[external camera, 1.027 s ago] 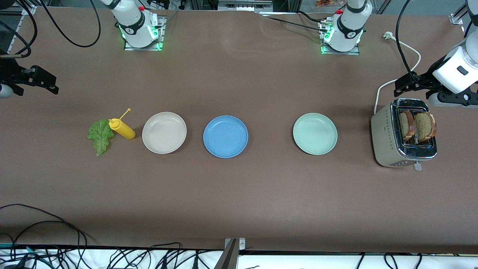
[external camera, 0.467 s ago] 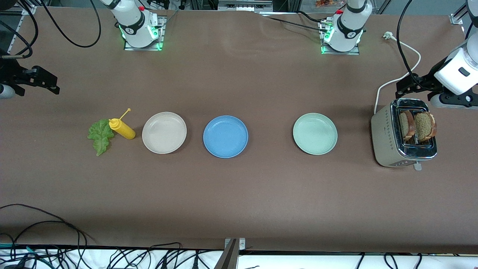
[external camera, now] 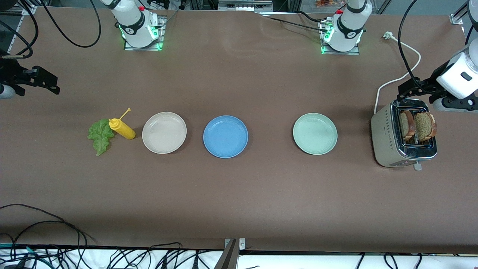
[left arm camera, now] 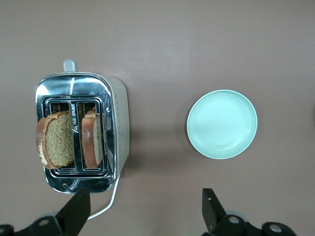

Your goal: Make sandwich in blue plate with both arms

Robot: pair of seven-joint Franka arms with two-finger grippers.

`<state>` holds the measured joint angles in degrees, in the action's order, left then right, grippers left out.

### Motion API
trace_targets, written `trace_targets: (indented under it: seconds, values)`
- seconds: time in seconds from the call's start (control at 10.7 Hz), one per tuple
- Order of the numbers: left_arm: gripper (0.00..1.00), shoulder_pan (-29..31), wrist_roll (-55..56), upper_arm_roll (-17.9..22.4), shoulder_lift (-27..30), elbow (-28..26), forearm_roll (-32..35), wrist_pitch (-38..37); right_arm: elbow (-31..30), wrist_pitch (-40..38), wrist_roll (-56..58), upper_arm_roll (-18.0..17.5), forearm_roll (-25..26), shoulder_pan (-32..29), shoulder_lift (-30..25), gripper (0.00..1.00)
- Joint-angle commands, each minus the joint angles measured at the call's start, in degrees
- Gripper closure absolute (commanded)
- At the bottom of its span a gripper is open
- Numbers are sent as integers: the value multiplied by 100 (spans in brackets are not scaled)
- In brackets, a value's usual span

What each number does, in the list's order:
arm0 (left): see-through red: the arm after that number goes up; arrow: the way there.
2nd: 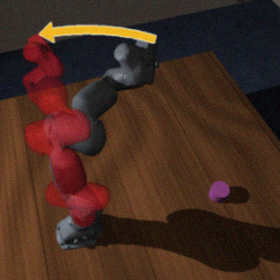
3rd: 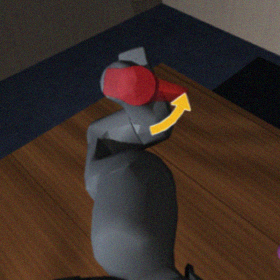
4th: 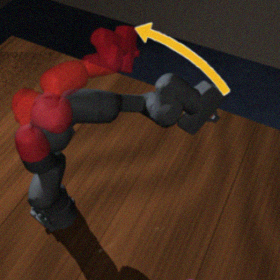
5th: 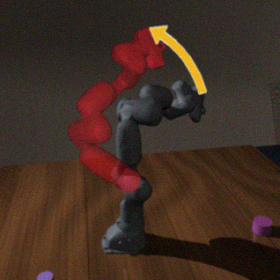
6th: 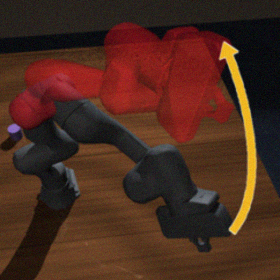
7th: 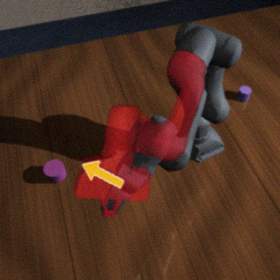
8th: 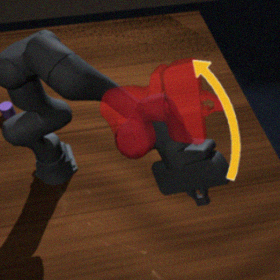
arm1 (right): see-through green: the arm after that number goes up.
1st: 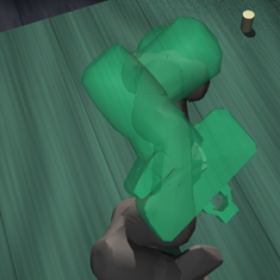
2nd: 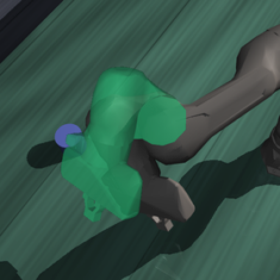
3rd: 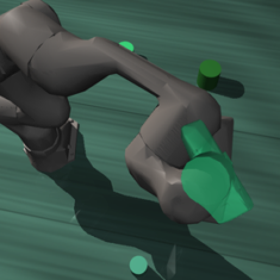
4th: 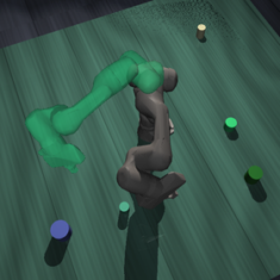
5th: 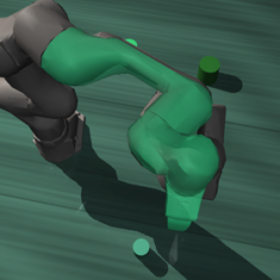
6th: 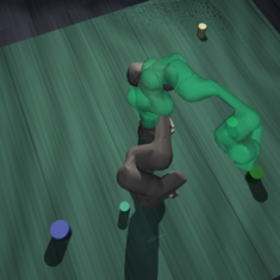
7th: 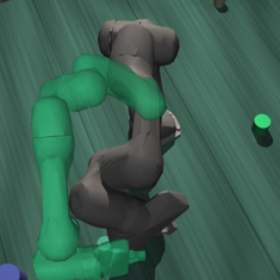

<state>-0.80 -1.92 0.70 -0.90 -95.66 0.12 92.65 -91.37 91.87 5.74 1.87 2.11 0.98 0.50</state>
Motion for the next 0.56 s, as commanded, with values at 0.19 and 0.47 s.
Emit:
trace_targets:
  seconds: [0.19,0.47]
  values:
    - [0,167,-160,-9,-261,65,120,148,128,-73,41,-3,0,-2,46,0]
    - [0,168,-168,87,-498,48,129,375,128,-73,41,-3,-9,-2,46,0]
